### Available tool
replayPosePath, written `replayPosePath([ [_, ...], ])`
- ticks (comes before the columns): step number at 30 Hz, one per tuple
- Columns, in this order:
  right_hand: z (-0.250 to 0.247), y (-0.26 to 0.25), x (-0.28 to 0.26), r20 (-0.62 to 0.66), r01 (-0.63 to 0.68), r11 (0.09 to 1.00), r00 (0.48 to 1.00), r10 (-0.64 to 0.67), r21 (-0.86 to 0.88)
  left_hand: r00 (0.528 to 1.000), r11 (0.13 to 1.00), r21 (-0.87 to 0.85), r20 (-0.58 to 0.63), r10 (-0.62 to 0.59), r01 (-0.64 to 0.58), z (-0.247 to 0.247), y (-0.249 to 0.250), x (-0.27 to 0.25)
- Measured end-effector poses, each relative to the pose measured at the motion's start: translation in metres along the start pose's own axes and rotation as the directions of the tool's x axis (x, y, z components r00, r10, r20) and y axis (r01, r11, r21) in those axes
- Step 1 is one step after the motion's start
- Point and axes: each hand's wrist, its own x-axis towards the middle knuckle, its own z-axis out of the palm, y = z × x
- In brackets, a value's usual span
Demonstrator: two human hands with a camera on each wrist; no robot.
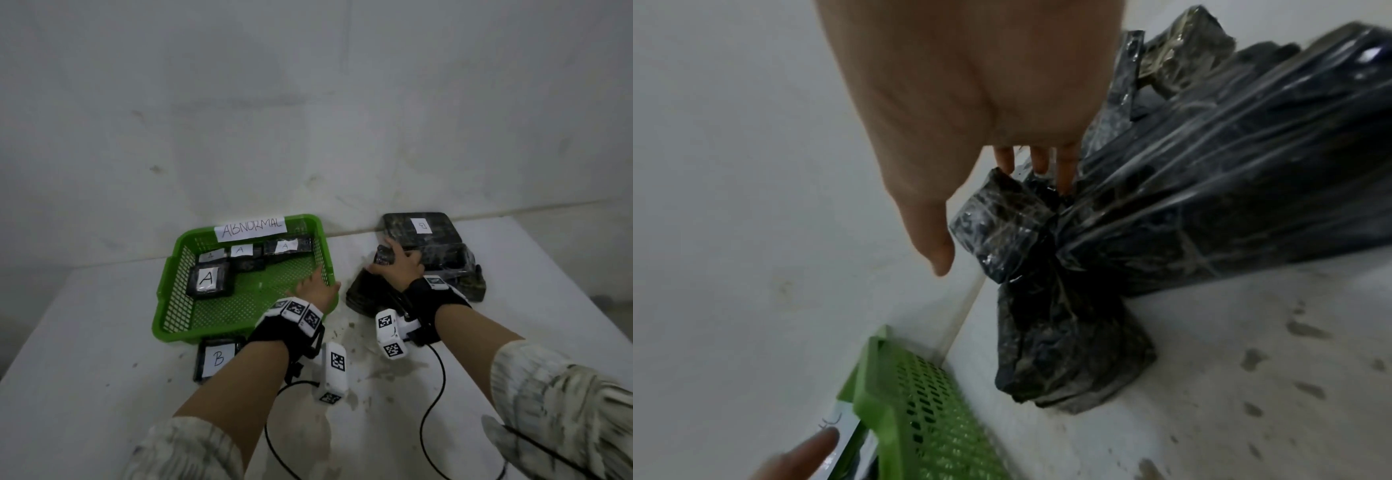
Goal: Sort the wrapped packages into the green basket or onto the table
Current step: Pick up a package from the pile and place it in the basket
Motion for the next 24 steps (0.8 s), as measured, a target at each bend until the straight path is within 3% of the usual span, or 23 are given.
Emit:
replayPosePath([
  [3,0.008,0.002,0.008,0.014,0.045,0.999,0.999,-0.045,-0.014,0.999,0.993,0.119,-0.051,0.003,0.003,0.010,0.005,0.001],
  [9,0.015,-0.003,0.018,-0.040,0.020,1.000,0.999,-0.021,-0.008,1.000,0.995,0.100,-0.015,0.019,-0.017,0.013,0.000,0.007],
  [12,0.017,-0.001,0.022,-0.086,0.039,0.958,0.996,-0.015,0.285,0.999,0.995,0.095,-0.019,0.030,-0.028,0.009,-0.002,0.006],
  [14,0.015,-0.002,0.020,-0.139,0.074,0.841,0.990,0.001,0.535,0.999,0.998,0.050,-0.029,0.035,-0.034,0.005,-0.003,0.005],
  [18,-0.002,-0.018,-0.007,-0.106,0.140,0.619,0.990,-0.091,0.773,0.987,0.968,-0.213,-0.122,0.106,-0.131,-0.008,-0.006,0.003],
  [21,-0.010,-0.023,-0.021,-0.034,0.112,0.552,0.988,-0.150,0.826,0.975,0.846,-0.490,-0.167,0.145,-0.210,-0.021,-0.006,-0.011],
  [24,-0.012,-0.027,-0.038,0.071,0.048,0.480,0.971,-0.227,0.876,0.968,0.720,-0.648,-0.195,0.158,-0.248,-0.031,-0.008,-0.023],
])
